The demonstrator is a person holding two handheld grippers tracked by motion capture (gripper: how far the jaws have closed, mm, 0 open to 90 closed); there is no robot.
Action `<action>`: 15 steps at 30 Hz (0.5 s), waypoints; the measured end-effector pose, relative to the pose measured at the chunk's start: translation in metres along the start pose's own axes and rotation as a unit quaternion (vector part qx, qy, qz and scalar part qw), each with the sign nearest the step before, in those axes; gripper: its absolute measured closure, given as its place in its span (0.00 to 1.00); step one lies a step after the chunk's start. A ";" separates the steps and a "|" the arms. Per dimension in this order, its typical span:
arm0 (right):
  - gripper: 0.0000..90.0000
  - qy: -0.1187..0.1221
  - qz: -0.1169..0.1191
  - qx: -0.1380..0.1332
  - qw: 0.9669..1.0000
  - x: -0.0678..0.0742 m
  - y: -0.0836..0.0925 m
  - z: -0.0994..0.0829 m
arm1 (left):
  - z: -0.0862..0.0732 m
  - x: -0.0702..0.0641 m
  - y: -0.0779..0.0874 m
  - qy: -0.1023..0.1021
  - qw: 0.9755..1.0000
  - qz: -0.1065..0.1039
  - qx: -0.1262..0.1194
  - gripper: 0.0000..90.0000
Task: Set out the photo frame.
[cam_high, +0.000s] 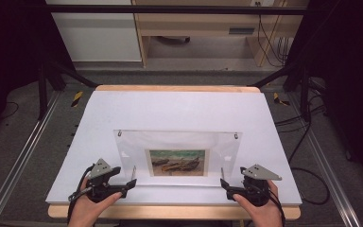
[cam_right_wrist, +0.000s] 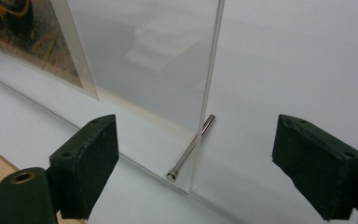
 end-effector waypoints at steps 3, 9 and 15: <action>0.14 -0.001 0.002 -0.006 1.000 -0.002 0.002 0.000 | 0.000 0.001 0.002 -0.005 1.000 -0.004 -0.007 0.14; 0.12 -0.004 0.010 -0.024 1.000 -0.005 0.009 0.000 | 0.001 0.004 0.010 -0.020 0.999 -0.013 -0.038 0.10; 0.11 -0.010 0.007 -0.050 0.999 -0.008 0.018 0.001 | 0.003 0.006 0.016 -0.030 0.997 -0.007 -0.064 0.10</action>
Point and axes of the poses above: each handheld gripper's, and its own axes: y roughly backward along the jaws, z roughly out of its top, x roughly to its left, the point moved 1 cm from there along -y, roughly forward along the jaws, and after that the axes turned 10 degrees about -y, right-handed, at the moved point
